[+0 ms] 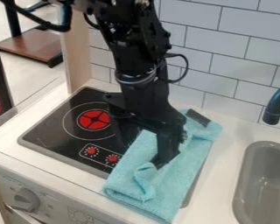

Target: Fold the cloth top to bottom

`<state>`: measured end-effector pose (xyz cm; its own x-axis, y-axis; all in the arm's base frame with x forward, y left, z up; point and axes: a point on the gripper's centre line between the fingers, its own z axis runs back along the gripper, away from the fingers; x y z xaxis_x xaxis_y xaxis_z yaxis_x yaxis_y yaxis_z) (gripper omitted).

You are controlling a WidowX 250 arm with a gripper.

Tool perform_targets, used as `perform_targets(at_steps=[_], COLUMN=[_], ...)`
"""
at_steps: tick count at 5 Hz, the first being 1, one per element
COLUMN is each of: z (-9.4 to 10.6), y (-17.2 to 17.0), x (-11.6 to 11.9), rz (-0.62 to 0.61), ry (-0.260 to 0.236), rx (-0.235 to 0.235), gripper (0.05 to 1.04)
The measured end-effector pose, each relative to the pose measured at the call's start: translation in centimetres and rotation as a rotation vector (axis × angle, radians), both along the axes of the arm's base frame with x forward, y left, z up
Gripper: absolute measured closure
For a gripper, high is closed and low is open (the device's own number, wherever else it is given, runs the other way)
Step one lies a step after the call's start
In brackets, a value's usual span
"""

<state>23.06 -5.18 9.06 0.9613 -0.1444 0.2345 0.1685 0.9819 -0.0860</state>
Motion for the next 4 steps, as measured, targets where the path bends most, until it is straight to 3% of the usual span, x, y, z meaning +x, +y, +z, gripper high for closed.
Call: perform_targets(at_steps=[1, 2, 4], z=[-0.4, -0.4, 0.3], y=[-0.1, -0.9, -1.0], x=[-0.3, -0.2, 3.0], rz=[-0.012, -0.138, -0.404], ry=[0.021, 0.046, 0.075], rx=[-0.002, -0.019, 0.056], gripper=[0.083, 0.083, 0.083])
